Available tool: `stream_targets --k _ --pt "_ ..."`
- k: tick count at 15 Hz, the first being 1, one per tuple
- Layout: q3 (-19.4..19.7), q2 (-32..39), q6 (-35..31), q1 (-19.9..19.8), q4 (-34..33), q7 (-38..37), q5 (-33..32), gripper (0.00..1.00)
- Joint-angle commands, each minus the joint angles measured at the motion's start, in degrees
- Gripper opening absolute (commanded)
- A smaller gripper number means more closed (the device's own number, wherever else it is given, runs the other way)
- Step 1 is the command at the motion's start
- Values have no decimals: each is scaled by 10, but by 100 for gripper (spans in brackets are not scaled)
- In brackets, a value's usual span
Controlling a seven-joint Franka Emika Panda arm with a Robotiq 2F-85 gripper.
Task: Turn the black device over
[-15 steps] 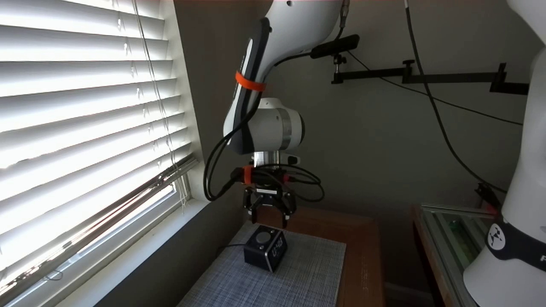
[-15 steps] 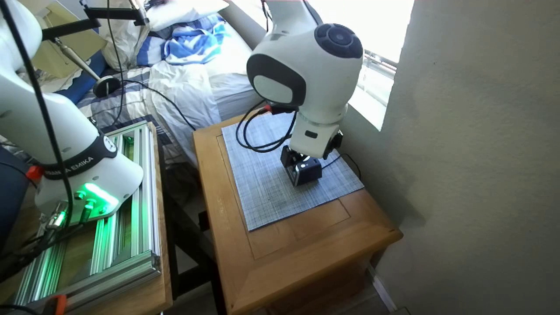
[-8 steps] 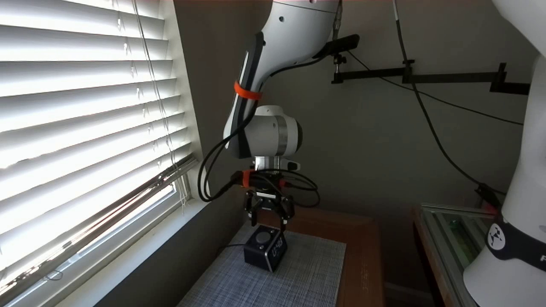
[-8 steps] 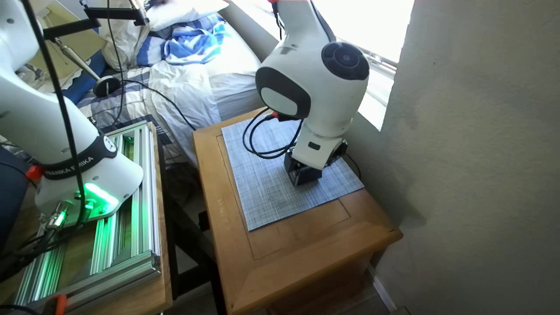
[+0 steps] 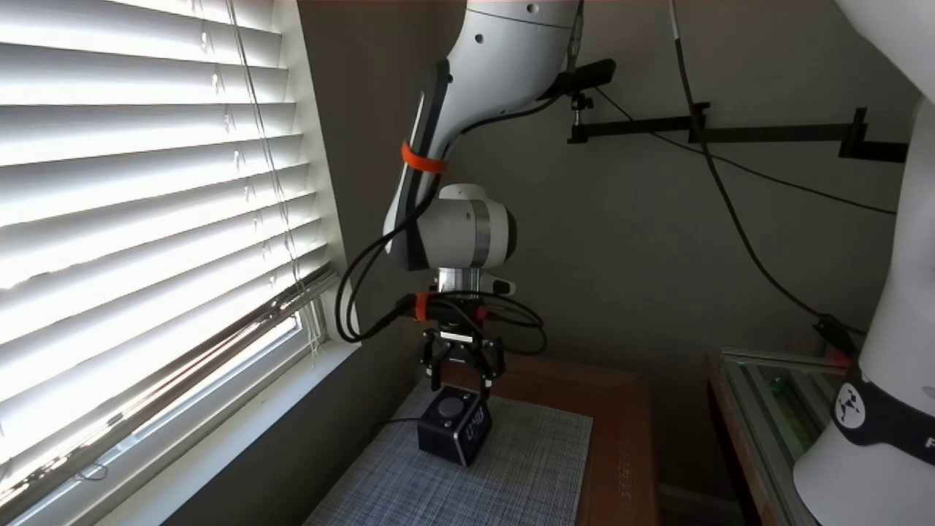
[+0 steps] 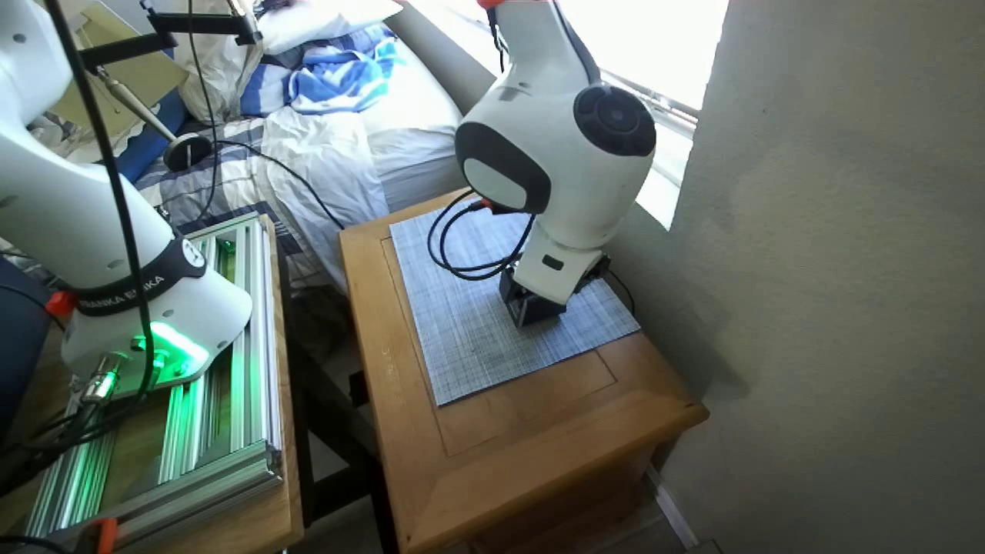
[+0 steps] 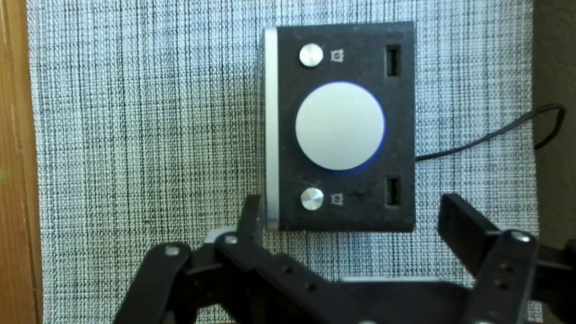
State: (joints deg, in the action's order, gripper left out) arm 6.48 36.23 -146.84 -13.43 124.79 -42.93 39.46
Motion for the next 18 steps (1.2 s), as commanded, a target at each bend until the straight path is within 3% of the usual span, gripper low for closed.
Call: stream_targets --k 1,8,15,16,17,18 --pt "1 18 31 -9 -26 14 26 100" --pt "6 31 50 -14 -40 16 36 100" --pt "7 48 110 -35 -63 34 66 100" --pt "8 50 116 -36 -66 35 70 99" --pt "10 52 121 -36 -68 36 74 89" --pt "11 54 126 -36 -71 39 77 87"
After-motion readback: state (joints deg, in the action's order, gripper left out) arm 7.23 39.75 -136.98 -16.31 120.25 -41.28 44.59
